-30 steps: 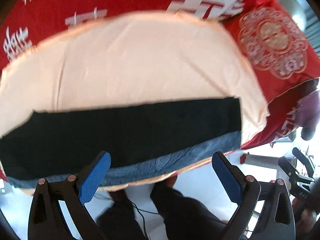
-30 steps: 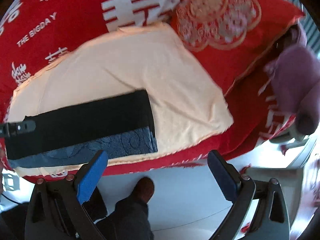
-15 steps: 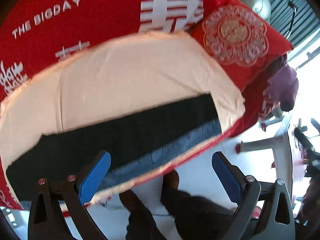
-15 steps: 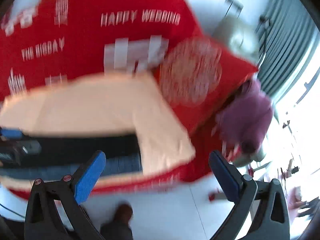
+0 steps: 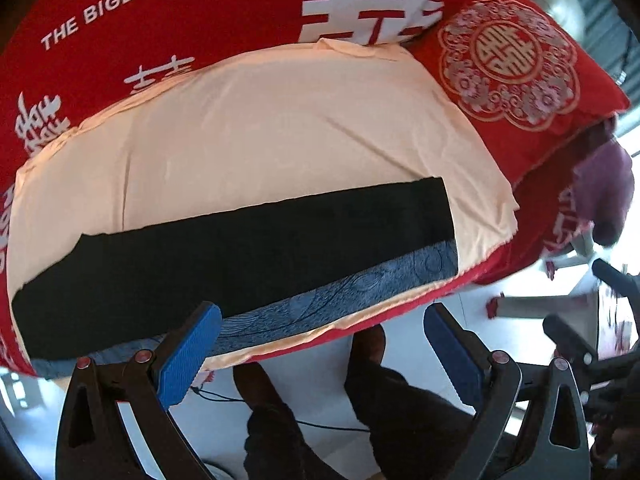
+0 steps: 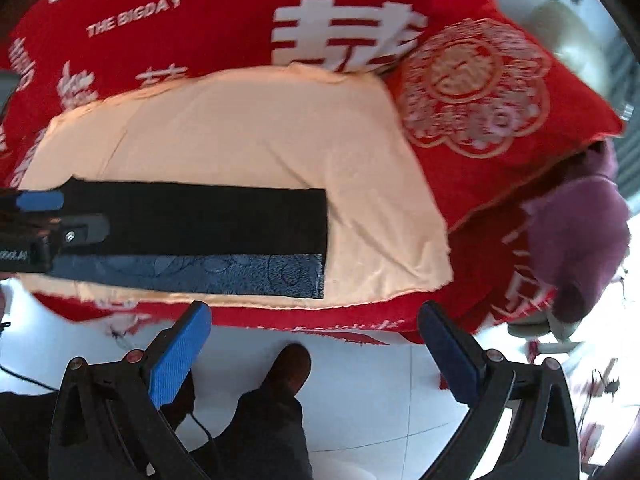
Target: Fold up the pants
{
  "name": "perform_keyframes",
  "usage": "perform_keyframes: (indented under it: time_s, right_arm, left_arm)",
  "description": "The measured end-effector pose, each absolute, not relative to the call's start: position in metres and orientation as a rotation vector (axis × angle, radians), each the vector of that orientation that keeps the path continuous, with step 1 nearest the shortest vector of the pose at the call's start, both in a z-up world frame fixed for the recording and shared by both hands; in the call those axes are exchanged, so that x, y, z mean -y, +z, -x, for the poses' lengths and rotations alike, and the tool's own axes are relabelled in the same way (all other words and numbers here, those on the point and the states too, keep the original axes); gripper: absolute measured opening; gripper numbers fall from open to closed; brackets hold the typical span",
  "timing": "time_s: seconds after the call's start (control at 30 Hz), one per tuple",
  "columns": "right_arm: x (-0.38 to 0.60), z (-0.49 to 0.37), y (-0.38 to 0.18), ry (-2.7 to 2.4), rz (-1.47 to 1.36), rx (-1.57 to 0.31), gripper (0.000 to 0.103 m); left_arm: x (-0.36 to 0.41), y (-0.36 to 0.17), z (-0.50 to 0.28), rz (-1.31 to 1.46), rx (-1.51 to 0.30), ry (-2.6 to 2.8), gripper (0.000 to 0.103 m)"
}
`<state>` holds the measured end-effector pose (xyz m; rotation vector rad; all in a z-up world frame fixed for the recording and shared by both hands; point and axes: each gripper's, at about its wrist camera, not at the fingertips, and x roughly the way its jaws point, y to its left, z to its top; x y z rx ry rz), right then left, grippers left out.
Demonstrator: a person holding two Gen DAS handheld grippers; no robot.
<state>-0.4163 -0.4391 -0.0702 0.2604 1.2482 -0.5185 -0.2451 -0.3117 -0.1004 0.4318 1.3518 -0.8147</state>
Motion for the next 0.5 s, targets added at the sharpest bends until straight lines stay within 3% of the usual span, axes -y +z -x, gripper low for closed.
perform_keyframes:
  time_s: [0.5]
  right_arm:
    - [0.514, 0.412, -0.144, -0.306, -0.458, -1.310, 0.103]
  left_arm:
    - [0.350, -0.145, 0.255, -0.430, -1.430, -0.628, 0.101]
